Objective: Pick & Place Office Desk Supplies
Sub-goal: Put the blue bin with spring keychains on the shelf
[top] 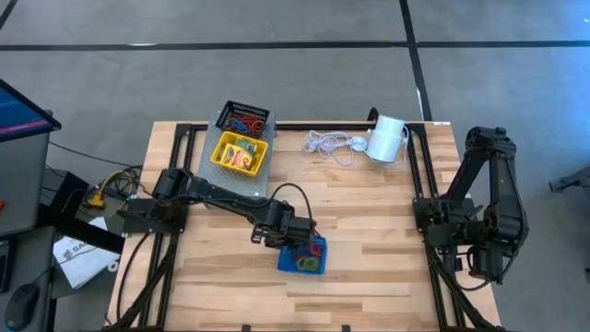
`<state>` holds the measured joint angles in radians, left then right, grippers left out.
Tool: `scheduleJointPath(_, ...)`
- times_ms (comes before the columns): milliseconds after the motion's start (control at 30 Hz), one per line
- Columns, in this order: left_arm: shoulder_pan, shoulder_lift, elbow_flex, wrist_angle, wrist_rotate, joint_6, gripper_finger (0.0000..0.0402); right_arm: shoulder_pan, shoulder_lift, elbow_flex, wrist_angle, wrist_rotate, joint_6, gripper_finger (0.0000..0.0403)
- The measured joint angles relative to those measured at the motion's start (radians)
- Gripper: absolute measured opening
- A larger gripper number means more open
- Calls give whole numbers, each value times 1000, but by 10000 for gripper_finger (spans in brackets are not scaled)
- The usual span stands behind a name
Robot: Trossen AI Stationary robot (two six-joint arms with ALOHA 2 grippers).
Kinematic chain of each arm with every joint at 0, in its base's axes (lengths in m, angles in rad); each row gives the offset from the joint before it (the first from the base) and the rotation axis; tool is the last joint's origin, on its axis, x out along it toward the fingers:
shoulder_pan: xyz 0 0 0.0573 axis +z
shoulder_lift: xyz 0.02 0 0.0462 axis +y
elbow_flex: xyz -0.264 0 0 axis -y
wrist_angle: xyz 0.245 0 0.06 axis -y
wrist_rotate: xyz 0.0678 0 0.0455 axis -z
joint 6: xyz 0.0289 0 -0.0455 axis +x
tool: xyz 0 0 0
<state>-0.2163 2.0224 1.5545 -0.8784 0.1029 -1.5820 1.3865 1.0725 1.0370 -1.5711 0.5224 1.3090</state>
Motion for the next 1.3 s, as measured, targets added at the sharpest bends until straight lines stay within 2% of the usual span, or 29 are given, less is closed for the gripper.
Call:
scheduleJointPath(167, 4, -8, -1, -12, 26, 2, 138, 0, 0, 0, 0, -1, 0, 117)
scheduleJointPath(733, 1, -15, -29, -18, 9, -13, 136, 0, 0, 0, 1, -2, 0, 117)
scheduleJointPath(1300, -35, -15, -173, 214, 10, -100, 136, 0, 0, 0, 5, -2, -7, 117)
